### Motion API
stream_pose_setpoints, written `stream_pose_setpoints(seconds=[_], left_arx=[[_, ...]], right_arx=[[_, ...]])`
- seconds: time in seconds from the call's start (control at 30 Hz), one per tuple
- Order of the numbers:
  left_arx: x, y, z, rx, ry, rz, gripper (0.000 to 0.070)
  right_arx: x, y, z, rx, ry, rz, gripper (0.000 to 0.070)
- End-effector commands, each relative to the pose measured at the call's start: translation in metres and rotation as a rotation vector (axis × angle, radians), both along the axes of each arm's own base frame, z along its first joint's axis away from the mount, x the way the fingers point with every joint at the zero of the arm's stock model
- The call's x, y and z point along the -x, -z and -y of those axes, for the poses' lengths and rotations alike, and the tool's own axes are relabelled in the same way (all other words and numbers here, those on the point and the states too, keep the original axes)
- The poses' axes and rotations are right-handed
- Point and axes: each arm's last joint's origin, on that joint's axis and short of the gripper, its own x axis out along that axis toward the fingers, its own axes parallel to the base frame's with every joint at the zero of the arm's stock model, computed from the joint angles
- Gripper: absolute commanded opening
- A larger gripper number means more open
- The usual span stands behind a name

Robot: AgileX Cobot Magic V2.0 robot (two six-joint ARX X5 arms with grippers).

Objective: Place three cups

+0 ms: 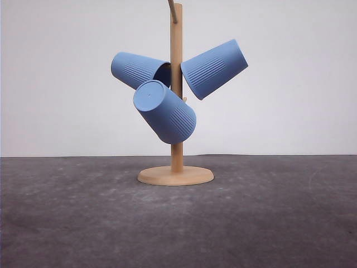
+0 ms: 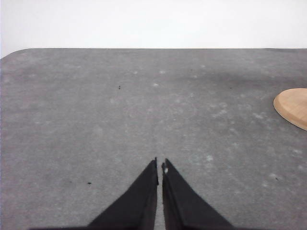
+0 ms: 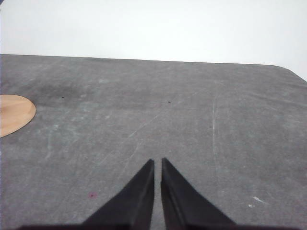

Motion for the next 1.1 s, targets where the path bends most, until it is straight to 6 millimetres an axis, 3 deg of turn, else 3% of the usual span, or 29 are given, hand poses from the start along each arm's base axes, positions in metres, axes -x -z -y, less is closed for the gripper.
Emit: stream_pose_setpoints(seconds=[0.0, 1.07], left_arx=[[-0.0012, 0.0053, 0.0002, -0.002, 0.003, -0.004, 0.0000], [-0.0012, 0.0053, 0.0002, -0.002, 0.003, -0.004, 0.0000]], right_arx=[[-0.0002, -0.0003, -0.0002, -0.011, 0.000, 0.011, 0.0023], [-0.0002, -0.0003, -0.0001, -0.011, 0.000, 0.011, 0.0023]])
